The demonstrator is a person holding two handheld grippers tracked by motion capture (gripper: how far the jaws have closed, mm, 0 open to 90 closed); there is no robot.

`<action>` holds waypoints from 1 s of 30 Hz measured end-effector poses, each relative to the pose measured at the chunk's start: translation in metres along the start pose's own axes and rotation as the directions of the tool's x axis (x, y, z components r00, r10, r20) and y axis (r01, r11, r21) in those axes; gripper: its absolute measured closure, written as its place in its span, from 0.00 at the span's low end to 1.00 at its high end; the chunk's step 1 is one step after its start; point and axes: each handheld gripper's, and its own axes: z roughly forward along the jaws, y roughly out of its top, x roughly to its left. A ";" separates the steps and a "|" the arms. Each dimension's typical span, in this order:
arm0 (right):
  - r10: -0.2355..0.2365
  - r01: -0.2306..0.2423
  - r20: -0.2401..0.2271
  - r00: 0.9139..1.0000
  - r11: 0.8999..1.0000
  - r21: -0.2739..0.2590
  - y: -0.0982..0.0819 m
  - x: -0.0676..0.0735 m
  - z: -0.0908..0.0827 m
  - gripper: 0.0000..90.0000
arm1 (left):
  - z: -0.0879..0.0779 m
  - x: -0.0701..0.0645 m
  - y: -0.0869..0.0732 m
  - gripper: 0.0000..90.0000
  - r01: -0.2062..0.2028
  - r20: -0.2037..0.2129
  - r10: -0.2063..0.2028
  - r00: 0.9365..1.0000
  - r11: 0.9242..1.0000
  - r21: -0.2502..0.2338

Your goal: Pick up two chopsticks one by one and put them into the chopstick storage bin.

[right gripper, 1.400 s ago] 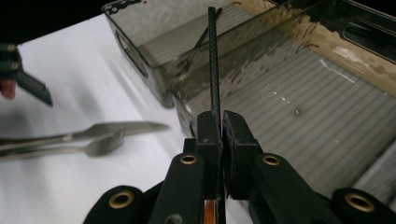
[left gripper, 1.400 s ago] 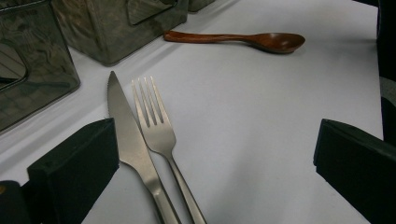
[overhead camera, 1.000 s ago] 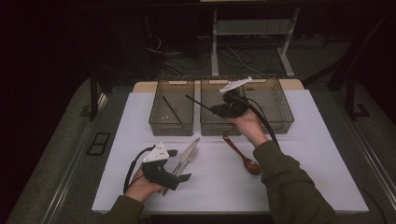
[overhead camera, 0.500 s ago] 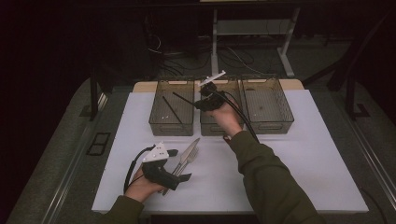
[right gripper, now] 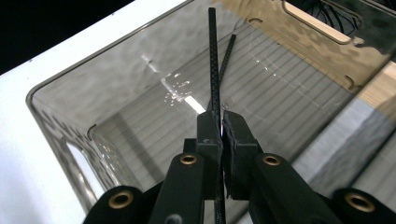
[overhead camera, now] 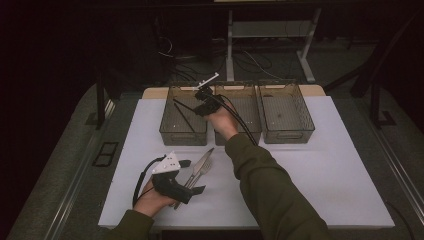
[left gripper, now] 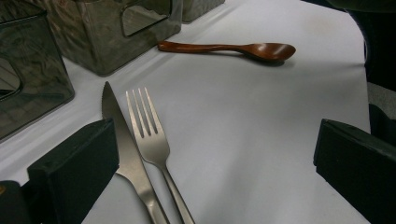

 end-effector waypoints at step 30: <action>0.035 -0.035 -0.064 0.997 0.999 -0.001 0.010 0.002 0.007 0.71 | -0.001 0.000 0.001 0.00 -0.005 -0.001 0.005 1.000 1.000 -0.003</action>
